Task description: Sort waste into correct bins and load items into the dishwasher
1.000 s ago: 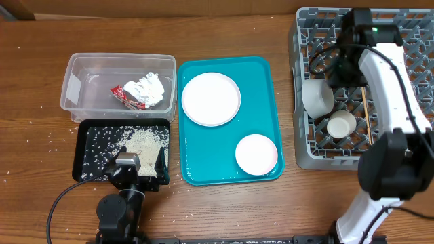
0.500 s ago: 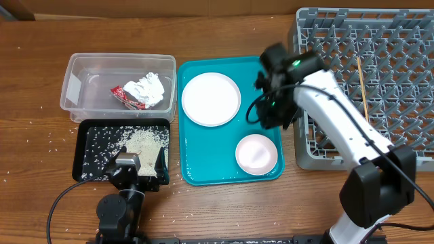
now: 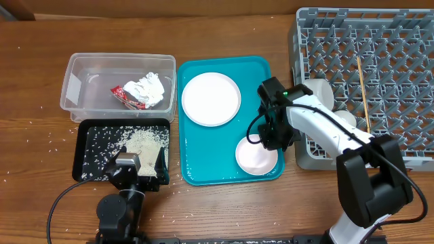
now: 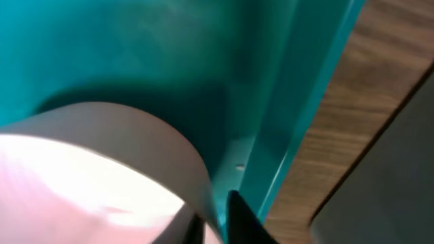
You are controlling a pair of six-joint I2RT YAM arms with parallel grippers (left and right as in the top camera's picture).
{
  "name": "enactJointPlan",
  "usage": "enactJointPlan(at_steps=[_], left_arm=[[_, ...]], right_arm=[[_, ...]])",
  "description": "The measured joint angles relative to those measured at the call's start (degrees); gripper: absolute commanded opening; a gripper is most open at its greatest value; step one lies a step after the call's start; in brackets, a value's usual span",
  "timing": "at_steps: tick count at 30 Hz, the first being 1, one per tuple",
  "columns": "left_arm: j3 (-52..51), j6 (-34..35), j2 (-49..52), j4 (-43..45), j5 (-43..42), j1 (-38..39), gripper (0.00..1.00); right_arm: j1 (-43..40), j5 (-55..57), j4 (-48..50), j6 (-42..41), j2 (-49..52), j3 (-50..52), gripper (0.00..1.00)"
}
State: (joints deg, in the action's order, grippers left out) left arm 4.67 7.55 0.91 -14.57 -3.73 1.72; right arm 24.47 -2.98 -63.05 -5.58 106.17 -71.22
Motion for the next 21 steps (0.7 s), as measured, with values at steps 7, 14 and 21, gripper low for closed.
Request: enactJointPlan(at_steps=[7,14,21], left_arm=[[0.0,0.0,0.0,0.0,0.0,0.0,1.0],[0.0,0.0,0.0,0.0,0.0,0.0,1.0],[0.0,0.0,0.0,0.0,0.0,0.0,1.0]], right_arm=[[0.0,-1.2,-2.5,-0.4,0.0,-3.3,0.04],[0.0,0.5,-3.2,-0.5,-3.3,-16.4,0.04],[-2.4,28.5,2.7,-3.5,-8.3,-28.1,0.04]])
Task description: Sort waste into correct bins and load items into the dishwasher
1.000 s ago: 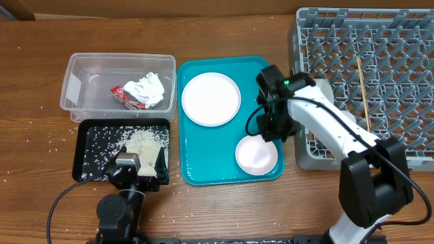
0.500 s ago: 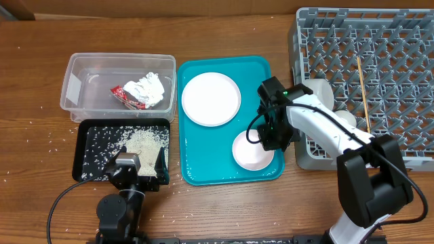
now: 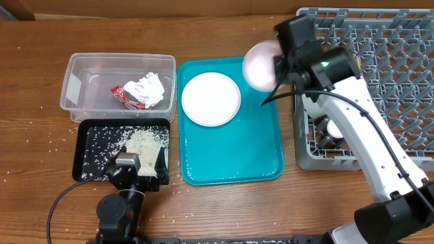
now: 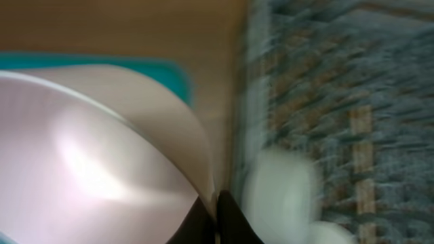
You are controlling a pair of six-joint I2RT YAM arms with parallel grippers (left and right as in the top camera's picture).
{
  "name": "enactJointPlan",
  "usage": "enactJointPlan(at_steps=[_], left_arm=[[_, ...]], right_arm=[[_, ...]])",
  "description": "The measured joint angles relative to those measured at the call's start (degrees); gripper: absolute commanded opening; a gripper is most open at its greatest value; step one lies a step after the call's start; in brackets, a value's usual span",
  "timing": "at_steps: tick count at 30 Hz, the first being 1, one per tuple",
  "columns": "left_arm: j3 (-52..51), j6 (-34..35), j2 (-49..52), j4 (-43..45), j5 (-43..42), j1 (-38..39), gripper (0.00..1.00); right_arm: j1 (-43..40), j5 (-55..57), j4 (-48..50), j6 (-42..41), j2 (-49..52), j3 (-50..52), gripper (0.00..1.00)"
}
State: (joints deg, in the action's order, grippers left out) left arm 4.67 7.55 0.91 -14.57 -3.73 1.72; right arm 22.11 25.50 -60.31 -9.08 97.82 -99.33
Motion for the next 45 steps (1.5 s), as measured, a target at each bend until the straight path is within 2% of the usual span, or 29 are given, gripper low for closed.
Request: enactJointPlan(at_steps=[5,12,21,31,32,35,36,40,45], left_arm=[[0.0,0.0,0.0,0.0,0.0,0.0,1.0],[0.0,0.0,0.0,0.0,0.0,0.0,1.0],[0.0,0.0,0.0,0.0,0.0,0.0,1.0],[0.0,0.0,0.0,0.0,0.0,0.0,1.0],[0.0,0.0,0.0,0.0,0.0,0.0,1.0],[0.0,0.0,0.0,0.0,0.0,0.0,1.0],[0.0,0.0,0.0,0.0,0.0,0.0,1.0],[0.0,0.0,0.0,0.0,0.0,0.0,1.0],[0.0,0.0,0.0,0.0,0.0,0.0,1.0]], right_arm=[[-3.4,21.6,9.8,-1.3,1.1,0.0,0.04],[-9.4,36.0,15.7,2.9,7.8,0.0,0.04],[-11.8,41.2,20.1,8.0,20.5,0.0,0.04],[-9.9,41.8,19.5,9.4,22.7,0.0,0.04],[-9.2,42.0,18.3,9.4,22.7,0.0,0.07],[-7.2,42.1,14.3,8.9,22.6,-0.1,0.34],[-6.5,40.9,12.8,8.3,22.6,-0.2,0.37],[-2.6,38.6,9.4,6.3,22.8,-0.2,0.45],[0.5,37.4,3.6,5.0,22.8,-0.6,0.47]])
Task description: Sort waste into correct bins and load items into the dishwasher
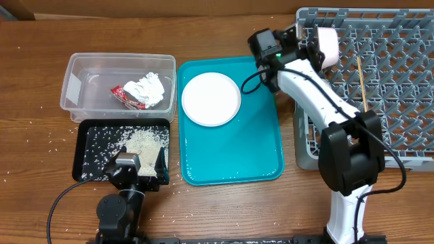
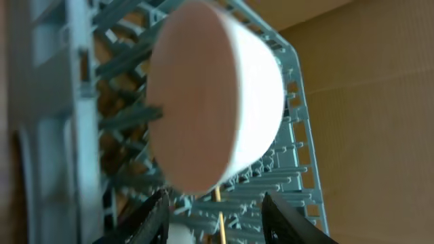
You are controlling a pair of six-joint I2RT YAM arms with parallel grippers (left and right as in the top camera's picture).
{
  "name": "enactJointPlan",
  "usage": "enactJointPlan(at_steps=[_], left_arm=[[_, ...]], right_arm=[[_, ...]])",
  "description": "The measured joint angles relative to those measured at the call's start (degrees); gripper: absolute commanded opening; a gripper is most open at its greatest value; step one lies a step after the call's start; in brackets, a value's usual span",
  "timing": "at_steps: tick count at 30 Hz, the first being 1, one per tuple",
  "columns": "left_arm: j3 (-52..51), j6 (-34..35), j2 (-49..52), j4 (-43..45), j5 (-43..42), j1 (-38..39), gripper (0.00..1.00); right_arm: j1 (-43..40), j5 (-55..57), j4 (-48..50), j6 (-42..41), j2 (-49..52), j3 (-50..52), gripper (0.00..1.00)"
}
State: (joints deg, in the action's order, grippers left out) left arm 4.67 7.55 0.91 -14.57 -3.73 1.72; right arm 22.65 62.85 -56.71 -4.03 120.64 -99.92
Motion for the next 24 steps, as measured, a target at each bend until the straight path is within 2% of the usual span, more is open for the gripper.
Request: enactJointPlan(at_steps=[3,5,9,13,18,22,24], left_arm=[[0.0,0.0,0.0,0.0,0.0,0.0,1.0],[0.0,0.0,0.0,0.0,0.0,0.0,1.0],[0.0,0.0,0.0,0.0,0.0,0.0,1.0],[0.0,0.0,0.0,0.0,0.0,0.0,1.0],[0.0,0.0,0.0,0.0,0.0,0.0,1.0],[0.0,0.0,0.0,0.0,0.0,0.0,1.0],[0.0,0.0,0.0,0.0,0.0,0.0,1.0]], right_arm=[[1.2,-2.1,-4.4,-1.6,0.0,-2.6,0.52],[2.2,-7.1,-7.3,-2.5,-0.6,-5.6,0.52],[4.7,-23.3,-10.0,-3.7,-4.1,-10.3,0.47],[6.8,-43.3,-12.1,-4.3,-8.7,-11.8,0.48],[7.0,-55.6,-11.2,-9.9,-8.5,-7.1,0.51],[6.9,-59.5,-7.0,-14.6,-4.8,-1.0,0.51],[6.9,-60.6,-5.4,-16.4,-2.4,1.1,0.55]])
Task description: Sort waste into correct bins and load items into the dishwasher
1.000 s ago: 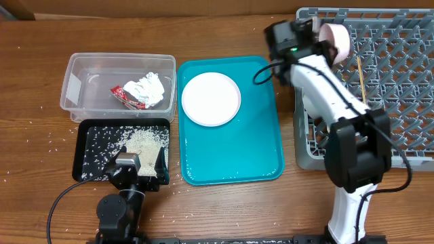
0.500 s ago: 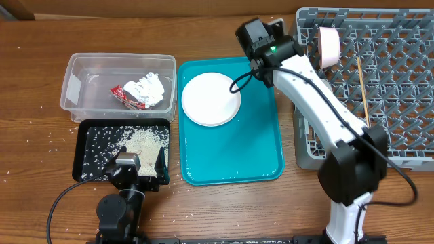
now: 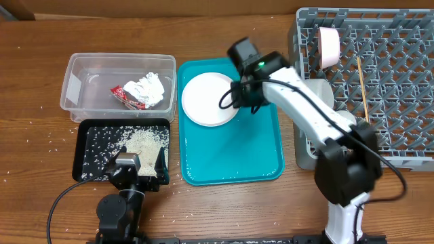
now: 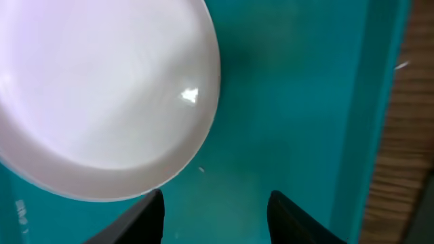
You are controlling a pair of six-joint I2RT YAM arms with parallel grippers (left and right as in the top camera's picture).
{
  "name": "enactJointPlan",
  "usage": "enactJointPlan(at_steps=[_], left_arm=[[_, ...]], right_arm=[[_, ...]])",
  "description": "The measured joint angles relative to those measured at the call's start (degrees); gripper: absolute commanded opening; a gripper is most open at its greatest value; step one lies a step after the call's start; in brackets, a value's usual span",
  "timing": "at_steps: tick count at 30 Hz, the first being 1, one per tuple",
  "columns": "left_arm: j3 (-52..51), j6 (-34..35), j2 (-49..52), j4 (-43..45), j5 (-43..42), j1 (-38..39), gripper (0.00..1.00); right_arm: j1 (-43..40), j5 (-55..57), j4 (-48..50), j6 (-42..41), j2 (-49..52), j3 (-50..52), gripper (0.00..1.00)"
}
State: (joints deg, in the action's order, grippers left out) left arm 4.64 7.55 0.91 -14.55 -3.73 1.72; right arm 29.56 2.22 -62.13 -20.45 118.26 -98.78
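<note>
A white plate (image 3: 210, 99) lies at the back of the teal tray (image 3: 230, 159). Just right of the plate's edge hovers my right gripper (image 3: 247, 93), open and holding nothing. In the right wrist view the plate (image 4: 102, 95) fills the upper left, and the gripper (image 4: 217, 220) has only bare teal tray (image 4: 291, 102) between its dark fingertips (image 4: 146, 218). A pink bowl (image 3: 329, 45) stands on its edge in the grey dish rack (image 3: 400, 146). My left gripper (image 3: 133, 167) rests at the near edge of the black tray (image 3: 88, 135); whether it is open or shut does not show.
A clear bin (image 3: 81, 78) at the left holds crumpled wrappers (image 3: 142, 91). The black tray holds spilled rice (image 3: 139, 141), and grains lie scattered on the wood. The rack also holds a chopstick (image 3: 363, 88) and white cups (image 3: 319, 91) at its left side.
My right gripper was open at the rack's back left corner beside the pink bowl. It is now over the teal tray, next to the white plate. The bowl stays in the rack.
My right gripper was shut on the pink bowl's rim at the tray's front right. Then it held the bowl in the air at the tray's back right corner. Then the bowl stood in the rack with the gripper open beside it. Now the gripper is by the plate.
</note>
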Motion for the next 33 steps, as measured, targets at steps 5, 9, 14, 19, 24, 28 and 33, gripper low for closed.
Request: enactJointPlan(at_steps=[5,9,14,19,24,28,33], left_arm=[[0.0,0.0,0.0,0.0,0.0,0.0,1.0],[0.0,0.0,0.0,0.0,0.0,0.0,1.0],[0.0,0.0,0.0,0.0,0.0,0.0,1.0],[0.0,0.0,0.0,0.0,0.0,0.0,1.0],[0.0,0.0,0.0,0.0,0.0,0.0,1.0],[0.0,0.0,0.0,0.0,0.0,0.0,1.0],[0.0,0.0,0.0,0.0,0.0,0.0,1.0]], right_arm=[[0.0,-2.4,3.8,-3.3,4.8,2.2,0.61],[0.0,-5.6,6.6,-4.6,6.0,2.2,0.31],[0.0,-7.3,6.6,-7.3,6.4,2.2,0.32],[0.0,-7.6,6.6,-9.7,6.9,2.2,0.39],[0.0,-7.8,6.6,-11.5,9.0,2.2,0.09],[-0.5,-8.7,5.8,-13.4,9.3,1.3,0.04],[-1.7,-7.0,1.4,-12.3,8.5,0.5,0.04]])
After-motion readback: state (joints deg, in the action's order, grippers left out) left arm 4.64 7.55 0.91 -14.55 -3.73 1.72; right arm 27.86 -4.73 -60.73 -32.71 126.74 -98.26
